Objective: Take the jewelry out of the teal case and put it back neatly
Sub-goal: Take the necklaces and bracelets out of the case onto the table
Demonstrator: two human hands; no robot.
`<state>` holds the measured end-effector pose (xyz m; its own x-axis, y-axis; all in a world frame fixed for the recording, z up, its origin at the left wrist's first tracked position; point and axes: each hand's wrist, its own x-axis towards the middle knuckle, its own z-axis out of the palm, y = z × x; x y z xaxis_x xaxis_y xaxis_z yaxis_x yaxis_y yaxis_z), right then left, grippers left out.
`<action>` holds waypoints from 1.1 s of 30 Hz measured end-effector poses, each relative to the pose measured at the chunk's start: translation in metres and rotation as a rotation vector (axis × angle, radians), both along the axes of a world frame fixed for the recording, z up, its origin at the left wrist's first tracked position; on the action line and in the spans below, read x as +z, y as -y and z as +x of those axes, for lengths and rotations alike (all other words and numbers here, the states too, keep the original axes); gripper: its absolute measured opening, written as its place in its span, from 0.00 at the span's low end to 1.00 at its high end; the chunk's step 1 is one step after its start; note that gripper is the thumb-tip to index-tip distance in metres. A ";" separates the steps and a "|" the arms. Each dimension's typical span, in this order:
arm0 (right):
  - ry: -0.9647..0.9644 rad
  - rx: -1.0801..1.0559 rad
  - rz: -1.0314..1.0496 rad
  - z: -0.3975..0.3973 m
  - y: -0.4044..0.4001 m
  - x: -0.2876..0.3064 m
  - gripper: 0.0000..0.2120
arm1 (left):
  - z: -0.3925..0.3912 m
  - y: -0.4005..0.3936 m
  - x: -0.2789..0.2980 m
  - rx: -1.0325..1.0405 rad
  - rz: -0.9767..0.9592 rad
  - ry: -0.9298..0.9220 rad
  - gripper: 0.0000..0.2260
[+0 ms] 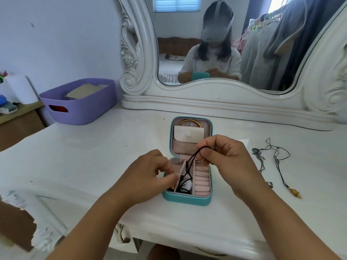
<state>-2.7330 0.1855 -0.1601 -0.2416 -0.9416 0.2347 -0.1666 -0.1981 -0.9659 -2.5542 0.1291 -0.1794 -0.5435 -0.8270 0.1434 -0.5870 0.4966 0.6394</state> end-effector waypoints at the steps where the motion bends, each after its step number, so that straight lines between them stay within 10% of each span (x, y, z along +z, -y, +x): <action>1: -0.031 -0.012 0.025 0.000 0.000 -0.001 0.13 | 0.000 -0.001 0.001 0.036 -0.001 0.045 0.06; 7: -0.251 0.040 0.176 0.001 -0.003 -0.015 0.15 | -0.007 -0.004 0.007 0.079 0.028 0.160 0.08; 13: -0.274 0.001 0.171 -0.002 -0.005 -0.008 0.17 | -0.001 -0.001 0.030 0.160 0.198 -0.293 0.07; 24: 0.137 0.205 -0.140 -0.006 -0.013 0.021 0.09 | -0.037 -0.015 0.072 -0.164 0.329 -0.645 0.06; 33: -0.059 -0.069 0.076 -0.076 -0.065 -0.004 0.07 | -0.096 -0.044 0.025 -0.192 0.301 -0.353 0.05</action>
<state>-2.8091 0.2503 -0.1641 -0.2941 -0.9389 0.1788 -0.2338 -0.1107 -0.9660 -2.6497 0.1729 -0.1544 -0.6512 -0.7499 0.1168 -0.2250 0.3377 0.9140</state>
